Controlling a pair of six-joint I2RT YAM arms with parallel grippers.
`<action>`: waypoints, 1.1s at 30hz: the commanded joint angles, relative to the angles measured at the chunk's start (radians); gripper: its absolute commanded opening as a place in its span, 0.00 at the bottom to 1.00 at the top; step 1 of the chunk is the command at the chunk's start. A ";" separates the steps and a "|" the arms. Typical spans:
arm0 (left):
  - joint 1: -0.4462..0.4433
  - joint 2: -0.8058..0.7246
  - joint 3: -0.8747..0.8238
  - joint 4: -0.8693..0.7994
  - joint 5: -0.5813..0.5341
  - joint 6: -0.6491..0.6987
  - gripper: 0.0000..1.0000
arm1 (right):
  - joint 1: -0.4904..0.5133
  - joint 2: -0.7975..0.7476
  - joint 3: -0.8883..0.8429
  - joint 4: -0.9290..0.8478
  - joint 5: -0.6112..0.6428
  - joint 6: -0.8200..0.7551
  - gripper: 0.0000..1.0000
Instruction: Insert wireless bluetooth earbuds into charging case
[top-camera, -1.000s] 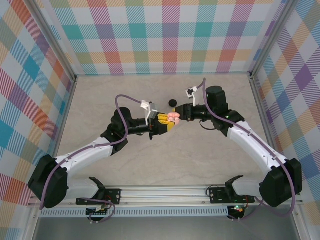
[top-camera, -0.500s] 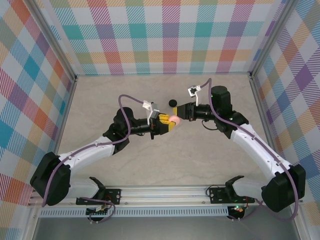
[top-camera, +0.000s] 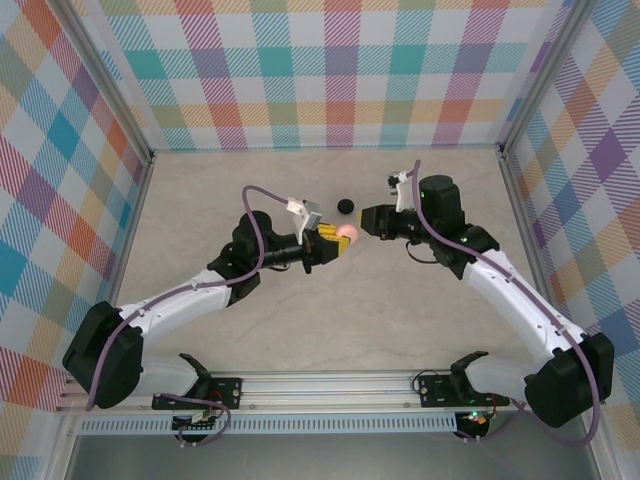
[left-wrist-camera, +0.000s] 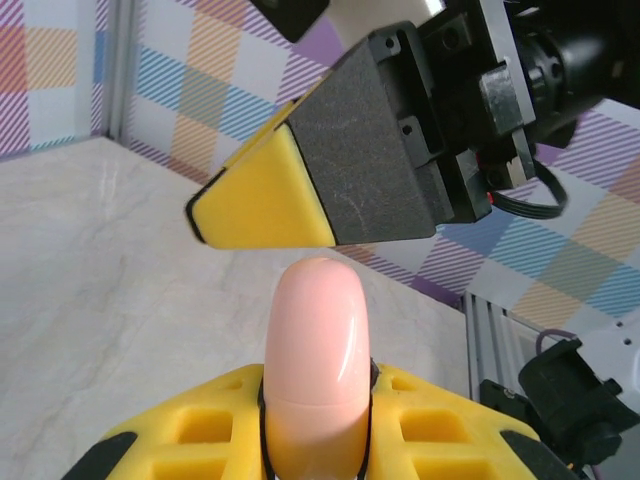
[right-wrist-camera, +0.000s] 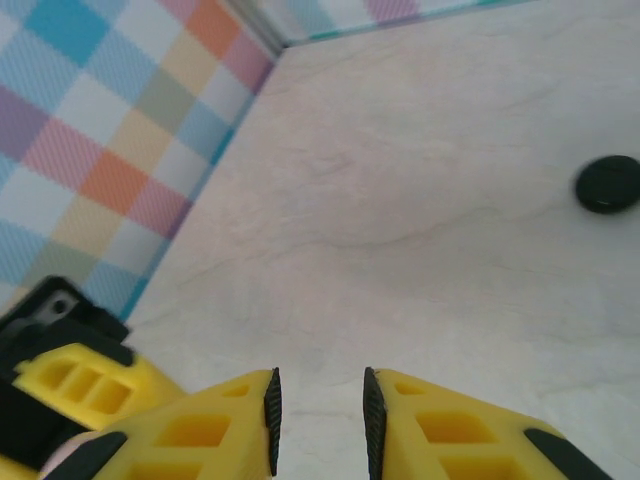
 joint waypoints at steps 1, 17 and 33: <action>0.004 0.023 0.040 -0.040 -0.071 -0.034 0.04 | 0.003 -0.007 0.013 -0.113 0.226 0.020 0.32; 0.125 0.289 0.216 -0.377 -0.224 -0.317 0.08 | 0.003 0.025 0.029 -0.196 0.341 0.023 0.32; 0.152 0.670 0.423 -0.366 -0.135 -0.417 0.05 | 0.003 0.028 0.037 -0.236 0.354 0.007 0.32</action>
